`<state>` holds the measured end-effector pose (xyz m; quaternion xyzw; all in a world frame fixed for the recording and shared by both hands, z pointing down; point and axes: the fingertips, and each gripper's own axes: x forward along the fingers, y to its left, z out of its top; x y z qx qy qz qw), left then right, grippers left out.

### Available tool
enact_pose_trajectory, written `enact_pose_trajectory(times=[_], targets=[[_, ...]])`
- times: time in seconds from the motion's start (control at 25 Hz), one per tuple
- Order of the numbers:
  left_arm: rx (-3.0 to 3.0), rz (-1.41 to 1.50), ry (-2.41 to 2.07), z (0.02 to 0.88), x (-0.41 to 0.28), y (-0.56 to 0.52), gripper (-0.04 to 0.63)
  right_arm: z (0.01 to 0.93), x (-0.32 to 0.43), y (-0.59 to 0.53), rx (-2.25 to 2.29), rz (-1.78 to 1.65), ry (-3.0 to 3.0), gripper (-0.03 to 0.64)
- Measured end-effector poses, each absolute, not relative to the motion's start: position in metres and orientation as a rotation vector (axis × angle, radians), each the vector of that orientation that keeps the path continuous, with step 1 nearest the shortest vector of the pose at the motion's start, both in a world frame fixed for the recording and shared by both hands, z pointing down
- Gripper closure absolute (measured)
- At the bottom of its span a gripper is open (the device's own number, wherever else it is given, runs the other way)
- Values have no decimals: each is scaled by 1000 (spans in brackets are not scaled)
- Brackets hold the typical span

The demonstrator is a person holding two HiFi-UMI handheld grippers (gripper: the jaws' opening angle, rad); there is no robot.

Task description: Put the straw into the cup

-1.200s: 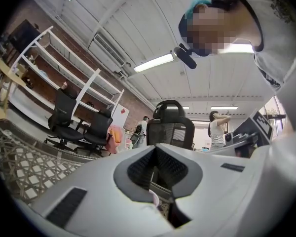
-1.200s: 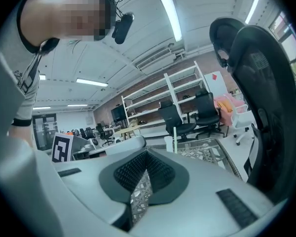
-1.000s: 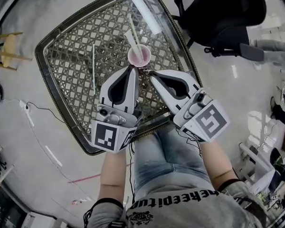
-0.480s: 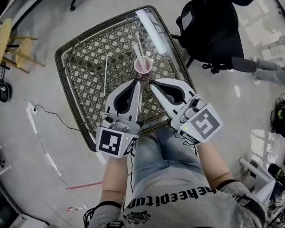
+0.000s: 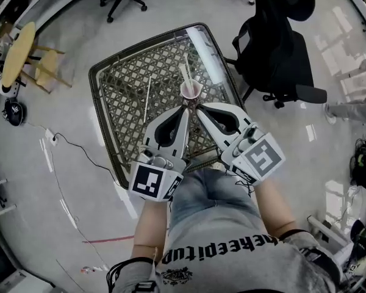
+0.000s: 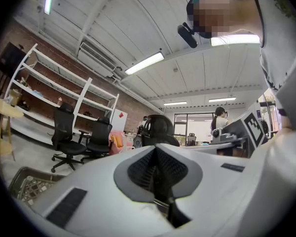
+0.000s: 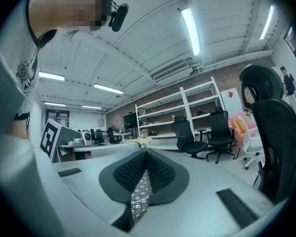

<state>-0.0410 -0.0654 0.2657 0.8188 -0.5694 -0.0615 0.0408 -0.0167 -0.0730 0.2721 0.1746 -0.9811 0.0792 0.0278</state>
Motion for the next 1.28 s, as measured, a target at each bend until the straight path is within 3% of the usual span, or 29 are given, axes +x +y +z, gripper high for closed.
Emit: enact_pose_trajectory(times=[1.28], targets=[[2538, -131, -1832, 220, -24, -43, 568, 225, -5, -55, 450, 165, -3110, 607]])
